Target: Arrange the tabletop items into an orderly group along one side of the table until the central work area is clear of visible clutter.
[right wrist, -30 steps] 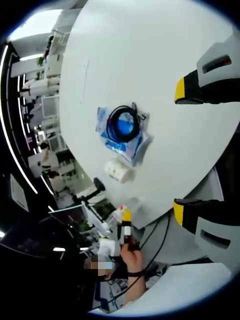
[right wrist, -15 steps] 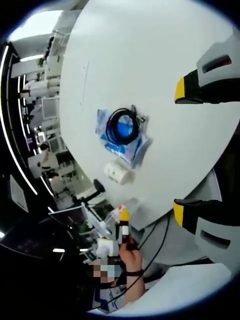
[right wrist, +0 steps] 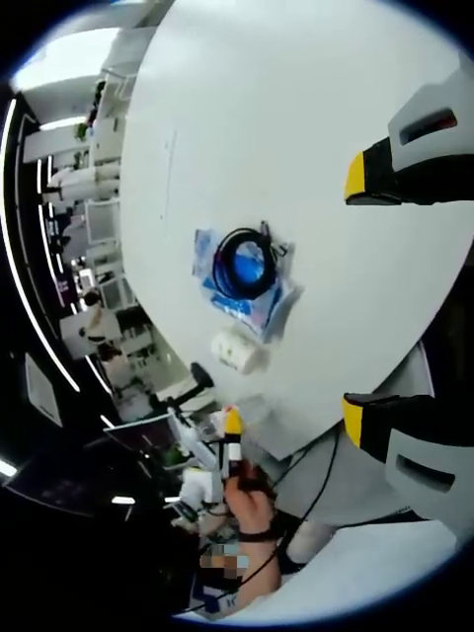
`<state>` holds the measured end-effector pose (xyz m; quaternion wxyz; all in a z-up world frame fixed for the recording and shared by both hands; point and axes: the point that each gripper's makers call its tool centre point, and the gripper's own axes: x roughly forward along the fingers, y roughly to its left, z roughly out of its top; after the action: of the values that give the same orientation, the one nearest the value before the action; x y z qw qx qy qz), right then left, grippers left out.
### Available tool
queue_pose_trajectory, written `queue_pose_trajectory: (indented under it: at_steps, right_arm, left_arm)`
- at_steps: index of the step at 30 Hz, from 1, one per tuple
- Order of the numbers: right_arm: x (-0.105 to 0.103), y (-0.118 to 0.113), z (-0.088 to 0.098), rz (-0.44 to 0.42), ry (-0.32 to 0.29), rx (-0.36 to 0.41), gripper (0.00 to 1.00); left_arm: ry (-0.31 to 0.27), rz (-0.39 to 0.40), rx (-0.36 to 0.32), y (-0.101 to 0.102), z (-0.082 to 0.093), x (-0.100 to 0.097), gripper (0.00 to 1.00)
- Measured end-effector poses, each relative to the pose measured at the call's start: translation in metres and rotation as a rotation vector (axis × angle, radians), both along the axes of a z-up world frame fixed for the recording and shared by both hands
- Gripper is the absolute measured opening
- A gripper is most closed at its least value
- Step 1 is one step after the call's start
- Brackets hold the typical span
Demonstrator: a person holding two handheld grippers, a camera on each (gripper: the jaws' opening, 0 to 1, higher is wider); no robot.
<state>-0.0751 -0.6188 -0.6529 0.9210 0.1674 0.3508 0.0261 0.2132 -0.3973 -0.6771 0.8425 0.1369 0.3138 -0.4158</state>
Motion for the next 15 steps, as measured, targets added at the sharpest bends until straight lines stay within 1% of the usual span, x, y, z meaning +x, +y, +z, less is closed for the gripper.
queue_pose_trajectory:
  at_steps: [6,15]
  right_arm:
    - [-0.005,-0.002,-0.002,-0.014,0.004,0.002,0.79]
    - [-0.008,-0.008,-0.003,-0.038,0.004,0.003,0.79]
  left_arm:
    - [-0.003,0.024,-0.003,-0.009,0.005,0.018,0.39]
    - [-0.005,0.038,-0.014,-0.026,0.006,0.040,0.39]
